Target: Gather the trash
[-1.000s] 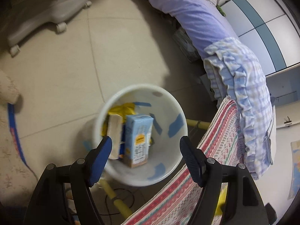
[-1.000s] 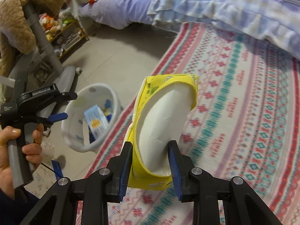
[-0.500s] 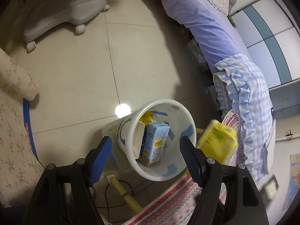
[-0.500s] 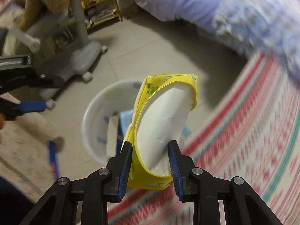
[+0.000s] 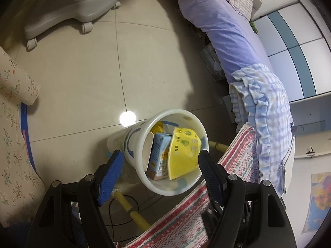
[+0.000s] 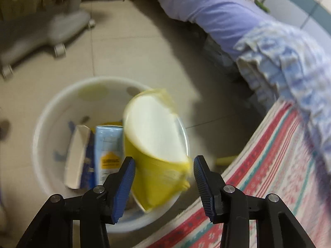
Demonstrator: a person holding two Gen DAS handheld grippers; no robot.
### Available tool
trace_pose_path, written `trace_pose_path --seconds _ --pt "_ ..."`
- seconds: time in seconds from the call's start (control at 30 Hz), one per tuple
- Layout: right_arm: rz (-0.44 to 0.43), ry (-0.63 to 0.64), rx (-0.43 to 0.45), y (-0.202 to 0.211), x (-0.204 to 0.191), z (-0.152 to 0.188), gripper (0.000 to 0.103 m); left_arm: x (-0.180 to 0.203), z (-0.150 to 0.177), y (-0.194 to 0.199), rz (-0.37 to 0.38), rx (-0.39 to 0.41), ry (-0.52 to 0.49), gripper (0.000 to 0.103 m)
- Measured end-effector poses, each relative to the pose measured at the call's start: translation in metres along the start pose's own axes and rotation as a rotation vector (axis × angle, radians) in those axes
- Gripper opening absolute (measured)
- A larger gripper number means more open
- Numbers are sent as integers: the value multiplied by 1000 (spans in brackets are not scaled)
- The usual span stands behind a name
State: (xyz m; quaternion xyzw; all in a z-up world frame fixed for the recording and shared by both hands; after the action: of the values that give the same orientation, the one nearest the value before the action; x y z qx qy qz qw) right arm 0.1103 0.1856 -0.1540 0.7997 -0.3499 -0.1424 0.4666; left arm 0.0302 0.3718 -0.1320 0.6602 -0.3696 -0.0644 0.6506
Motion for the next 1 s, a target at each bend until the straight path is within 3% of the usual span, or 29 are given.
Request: trace_pose_path --seconds 0.23,0.4,0.53,0.67,0.8,1.0 --pt "-124 -215 41 52 21 26 50 14 23 23 -37 59 -117 77" --pt "-235 -296 67 107 20 59 54 11 80 40 -135 137 -267 77" --pt "-324 -316 134 156 7 81 60 8 137 54 -170 171 -392 77" --pt "-364 -328 204 196 -6 102 66 10 183 81 -226 265 -506 77" --pt "-365 -320 252 224 -13 122 68 11 215 113 -279 374 -539 77" --pt "-387 -340 332 251 -6 152 75 25 254 143 -321 469 -599 77"
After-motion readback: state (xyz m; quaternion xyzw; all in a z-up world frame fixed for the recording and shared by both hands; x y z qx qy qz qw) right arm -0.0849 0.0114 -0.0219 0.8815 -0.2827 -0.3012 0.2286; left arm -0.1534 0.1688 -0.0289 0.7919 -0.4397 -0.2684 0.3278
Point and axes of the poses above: each gripper's, at about its wrist camera, not at the fingertips, and y roughly against the way its jaws point, x to its right, z to its underside, the point moved 7 cm from there along -y, roughly the way its jaws point, and after that the axes turned 7 degrees about -z, right-handed, at the moved point
